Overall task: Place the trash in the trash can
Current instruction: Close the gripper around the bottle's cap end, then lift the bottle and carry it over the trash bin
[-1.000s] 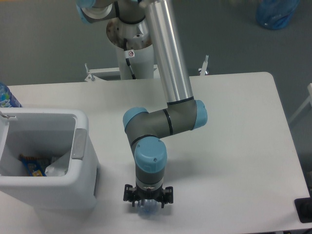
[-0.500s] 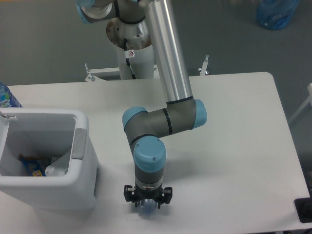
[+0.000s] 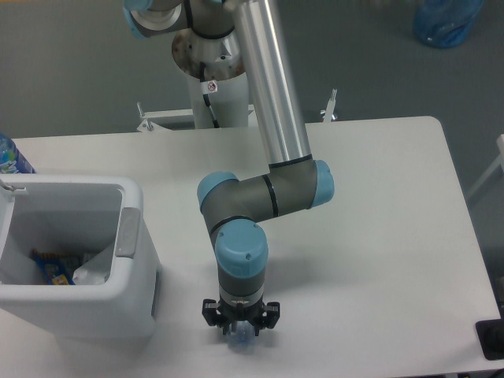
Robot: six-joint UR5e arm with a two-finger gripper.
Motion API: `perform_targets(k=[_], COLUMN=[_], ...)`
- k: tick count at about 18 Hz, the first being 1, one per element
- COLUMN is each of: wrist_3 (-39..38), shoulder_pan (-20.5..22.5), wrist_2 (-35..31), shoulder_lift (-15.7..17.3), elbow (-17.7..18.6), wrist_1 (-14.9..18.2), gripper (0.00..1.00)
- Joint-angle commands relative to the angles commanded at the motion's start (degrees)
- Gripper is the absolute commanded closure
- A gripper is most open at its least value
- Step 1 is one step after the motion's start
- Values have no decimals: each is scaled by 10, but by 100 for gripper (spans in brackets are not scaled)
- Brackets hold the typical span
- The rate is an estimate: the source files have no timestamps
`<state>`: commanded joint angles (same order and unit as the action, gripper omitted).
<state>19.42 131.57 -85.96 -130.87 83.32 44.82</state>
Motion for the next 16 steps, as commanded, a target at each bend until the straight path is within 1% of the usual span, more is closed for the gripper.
perform_targets(k=[1,10,12,15,16], wrist_3=[0,2,3,37,46], shoulder_pan=[0,0,1,3,5], wrist_2=[0,1,1,2,3], shoulder_lift=[2,12,22,53,56], elbow=[0,-1,-2,-5,-19], wrist_1=[0,-1,-1,-3,-9], gripper=[48,48,48,48,48])
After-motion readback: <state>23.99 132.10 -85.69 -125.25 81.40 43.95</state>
